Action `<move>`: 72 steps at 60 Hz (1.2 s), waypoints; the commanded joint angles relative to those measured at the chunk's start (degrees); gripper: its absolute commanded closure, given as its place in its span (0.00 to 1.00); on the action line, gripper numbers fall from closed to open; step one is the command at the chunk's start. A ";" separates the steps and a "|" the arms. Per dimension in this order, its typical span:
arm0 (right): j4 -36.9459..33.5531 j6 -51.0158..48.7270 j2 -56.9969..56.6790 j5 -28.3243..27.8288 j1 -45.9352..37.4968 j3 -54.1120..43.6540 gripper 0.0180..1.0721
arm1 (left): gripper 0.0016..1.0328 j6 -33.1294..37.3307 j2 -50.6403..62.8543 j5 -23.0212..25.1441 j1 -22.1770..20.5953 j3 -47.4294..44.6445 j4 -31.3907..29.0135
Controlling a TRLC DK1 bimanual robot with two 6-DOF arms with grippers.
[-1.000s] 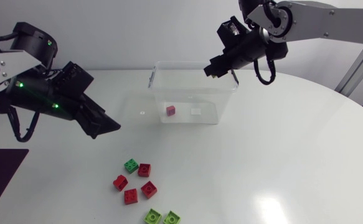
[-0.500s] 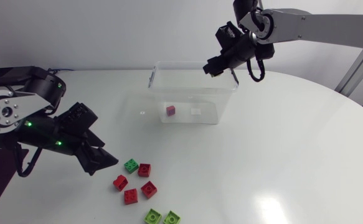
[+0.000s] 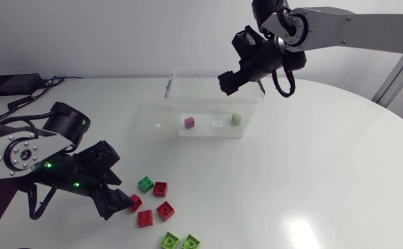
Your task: Place the duplo bricks in the container
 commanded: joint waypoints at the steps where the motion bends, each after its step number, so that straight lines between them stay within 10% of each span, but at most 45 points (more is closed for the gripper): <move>1: -1.00 -2.02 -4.60 0.15 3.56 -5.27 0.05 | 0.17 -1.54 0.43 -0.97 -1.03 -2.13 1.83; 14: -1.44 -3.78 -9.61 -1.25 11.03 -13.53 0.05 | 0.22 -1.80 5.26 -1.94 -1.21 -2.92 5.52; 30: -1.09 -4.66 -8.73 -5.12 16.04 -18.90 0.05 | 0.59 -1.98 9.48 -2.73 -1.30 -4.68 9.56; 72: 0.05 -1.76 -3.55 -6.79 26.41 -26.37 0.05 | 0.67 -1.10 4.03 -2.82 -3.05 -5.99 13.17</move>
